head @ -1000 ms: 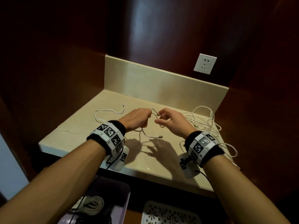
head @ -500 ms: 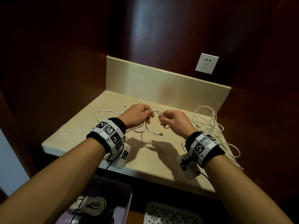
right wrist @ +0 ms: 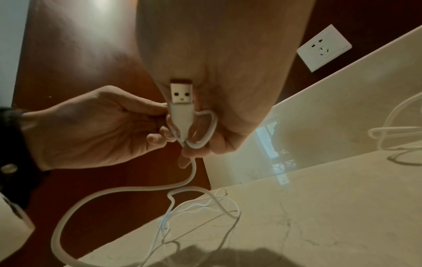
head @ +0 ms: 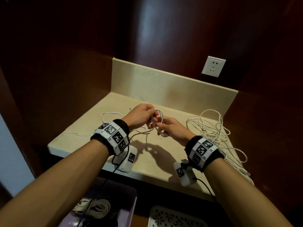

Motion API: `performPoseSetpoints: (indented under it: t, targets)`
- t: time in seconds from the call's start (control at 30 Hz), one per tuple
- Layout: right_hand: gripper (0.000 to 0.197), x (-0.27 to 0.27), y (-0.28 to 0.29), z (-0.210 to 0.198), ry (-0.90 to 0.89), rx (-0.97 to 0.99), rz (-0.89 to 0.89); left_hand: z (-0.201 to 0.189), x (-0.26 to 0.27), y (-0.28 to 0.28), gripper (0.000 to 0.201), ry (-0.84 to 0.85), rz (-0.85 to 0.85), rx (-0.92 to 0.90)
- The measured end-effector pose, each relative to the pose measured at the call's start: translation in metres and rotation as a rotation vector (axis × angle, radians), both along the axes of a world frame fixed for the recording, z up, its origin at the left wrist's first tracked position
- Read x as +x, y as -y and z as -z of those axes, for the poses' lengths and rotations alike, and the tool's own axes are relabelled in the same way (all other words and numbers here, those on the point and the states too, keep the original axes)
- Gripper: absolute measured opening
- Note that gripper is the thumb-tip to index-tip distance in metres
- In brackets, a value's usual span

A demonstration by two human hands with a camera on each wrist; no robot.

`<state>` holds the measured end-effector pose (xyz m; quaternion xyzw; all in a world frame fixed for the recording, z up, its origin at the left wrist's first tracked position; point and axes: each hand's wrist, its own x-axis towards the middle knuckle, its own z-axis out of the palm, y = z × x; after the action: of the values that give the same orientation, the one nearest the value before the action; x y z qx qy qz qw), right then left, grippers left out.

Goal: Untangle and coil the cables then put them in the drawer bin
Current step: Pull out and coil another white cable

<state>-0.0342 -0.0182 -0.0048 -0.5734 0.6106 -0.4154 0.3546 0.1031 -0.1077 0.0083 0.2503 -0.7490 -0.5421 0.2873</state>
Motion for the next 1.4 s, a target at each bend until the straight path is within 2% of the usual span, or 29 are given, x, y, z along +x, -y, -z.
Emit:
performPoseSetpoints:
  t: [0.07,0.17,0.3,0.43,0.7,0.77,0.9,1.0,1.07,1.4]
  targets:
    - [0.020,0.002,0.000,-0.001,-0.014,0.020,-0.018,-0.001,0.002,0.001,0.029,0.003,-0.001,-0.007]
    - [0.014,0.001,0.000,-0.001,-0.139,0.056,-0.024,-0.003,0.005,0.002,0.029,-0.019,-0.008,-0.011]
    - [0.028,-0.004,0.001,-0.001,-0.224,0.087,0.009,-0.005,0.007,0.003,0.028,-0.042,0.003,0.007]
    - [0.030,-0.008,-0.001,-0.010,-0.256,0.102,0.017,-0.006,0.008,0.003,0.026,-0.035,0.027,-0.012]
    - [0.016,-0.011,-0.009,-0.016,-0.284,0.134,0.002,-0.008,-0.001,0.000,0.025,-0.049,0.057,0.002]
    - [0.018,-0.013,-0.009,-0.016,-0.325,0.148,-0.015,-0.008,-0.001,0.000,0.025,-0.041,0.065,-0.018]
    - [0.008,-0.018,-0.010,-0.016,-0.429,0.163,0.011,-0.006,-0.002,0.001,0.026,-0.012,0.079,-0.040]
    - [0.024,-0.022,-0.012,-0.019,-0.532,0.207,0.038,-0.003,-0.003,-0.001,0.024,0.046,0.071,-0.057]
    - [0.025,-0.023,-0.014,-0.021,-0.596,0.222,0.038,-0.001,-0.004,-0.003,0.023,0.073,0.071,-0.083]
    - [0.030,-0.027,-0.017,-0.021,-0.683,0.223,0.047,-0.001,-0.008,0.000,0.020,0.083,0.126,-0.118]
